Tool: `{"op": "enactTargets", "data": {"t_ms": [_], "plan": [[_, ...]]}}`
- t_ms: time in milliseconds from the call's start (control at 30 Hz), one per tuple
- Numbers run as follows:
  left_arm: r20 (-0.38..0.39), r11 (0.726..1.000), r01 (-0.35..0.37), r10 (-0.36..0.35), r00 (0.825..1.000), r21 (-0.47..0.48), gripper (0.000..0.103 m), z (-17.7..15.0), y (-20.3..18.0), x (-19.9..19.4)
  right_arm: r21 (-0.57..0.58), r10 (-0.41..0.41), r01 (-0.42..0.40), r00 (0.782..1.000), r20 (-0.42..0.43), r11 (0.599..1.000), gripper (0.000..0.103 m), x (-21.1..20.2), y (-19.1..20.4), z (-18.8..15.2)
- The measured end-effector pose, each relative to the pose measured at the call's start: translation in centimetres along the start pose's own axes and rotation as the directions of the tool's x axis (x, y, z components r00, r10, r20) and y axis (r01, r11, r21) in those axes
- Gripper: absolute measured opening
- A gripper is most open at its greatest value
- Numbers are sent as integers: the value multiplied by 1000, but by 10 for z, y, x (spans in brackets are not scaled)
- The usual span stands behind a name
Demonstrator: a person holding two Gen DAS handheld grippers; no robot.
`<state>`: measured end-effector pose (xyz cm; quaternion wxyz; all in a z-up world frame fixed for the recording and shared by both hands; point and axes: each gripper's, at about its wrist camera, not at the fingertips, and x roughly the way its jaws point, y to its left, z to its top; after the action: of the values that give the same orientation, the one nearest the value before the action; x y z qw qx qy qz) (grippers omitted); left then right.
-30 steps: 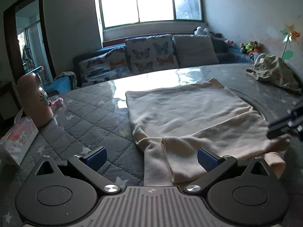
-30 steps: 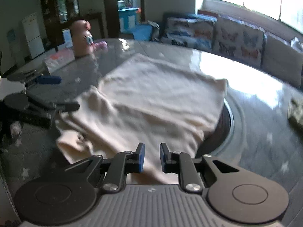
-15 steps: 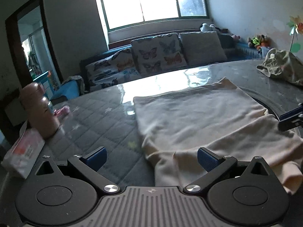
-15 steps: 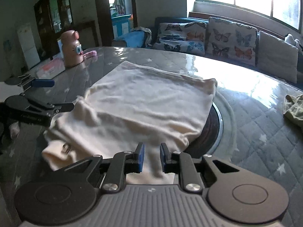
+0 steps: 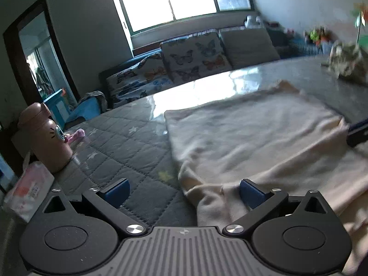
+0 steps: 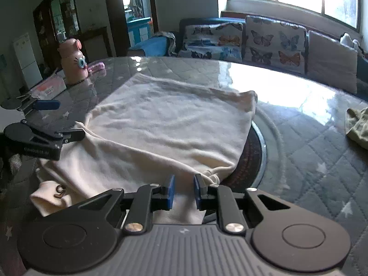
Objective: Fold clothes
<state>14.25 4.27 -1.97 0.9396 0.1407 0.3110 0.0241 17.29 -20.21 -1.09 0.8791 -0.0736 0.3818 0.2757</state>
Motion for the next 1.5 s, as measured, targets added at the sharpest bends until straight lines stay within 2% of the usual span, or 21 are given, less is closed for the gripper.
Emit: {"op": "enactTargets", "data": {"t_ms": [200,333,400,500,567,667,700,767,800,867,900,933,1033,1067,1100,1233,1367,1467,1500], "plan": [[51,1000,19,-20,998,22,100,-5,11,-28,-23,-1,0,1000,-12,1000,17,-14,1,-7],[70,993,80,-86,994,87,87,-18,12,-53,-44,11,-13,999,-35,999,18,-28,4,-21],[72,983,115,-126,989,140,84,-27,9,-66,-45,6,-7,999,-40,999,18,-34,4,-29],[86,953,158,-186,979,258,82,-44,-3,-88,-54,3,-5,999,-38,999,18,-44,6,-32],[98,923,188,-233,968,335,82,-53,-11,-101,-70,3,-5,999,-35,998,19,-50,8,-32],[86,878,234,-295,952,417,82,-65,-27,-109,-110,15,-18,999,-34,994,27,-55,16,-34],[82,867,234,-298,951,441,80,-68,-33,-108,-121,22,-26,999,-36,992,31,-56,19,-35],[83,850,226,-300,950,477,73,-72,-45,-105,-157,27,-33,999,-43,987,31,-56,27,-38],[85,849,235,-310,947,473,70,-72,-48,-103,-174,26,-33,999,-45,984,31,-56,31,-39],[88,848,254,-330,940,466,61,-70,-52,-101,-217,23,-32,999,-46,976,39,-58,38,-42],[89,848,258,-335,938,463,52,-68,-54,-100,-234,20,-30,999,-44,972,42,-59,41,-44],[90,848,264,-341,936,459,39,-66,-56,-98,-257,24,-34,999,-41,966,42,-61,45,-45],[90,857,292,-361,928,425,16,-60,-57,-94,-307,35,-42,999,-30,951,48,-66,53,-48],[95,863,298,-365,926,407,12,-58,-56,-93,-327,40,-47,999,-29,944,51,-67,56,-49],[98,871,303,-366,925,387,10,-54,-53,-92,-349,41,-47,999,-26,936,55,-67,59,-50],[110,897,321,-367,923,304,9,-34,-41,-87,-413,46,-46,999,-11,910,56,-63,70,-52],[126,909,337,-375,918,247,9,-17,-31,-82,-421,78,-68,997,6,904,56,-52,75,-47],[129,911,344,-378,917,226,9,-12,-27,-79,-408,88,-75,996,14,910,48,-40,78,-42],[127,911,348,-381,916,223,9,-13,-26,-78,-396,94,-83,995,10,915,42,-36,77,-40]]}}
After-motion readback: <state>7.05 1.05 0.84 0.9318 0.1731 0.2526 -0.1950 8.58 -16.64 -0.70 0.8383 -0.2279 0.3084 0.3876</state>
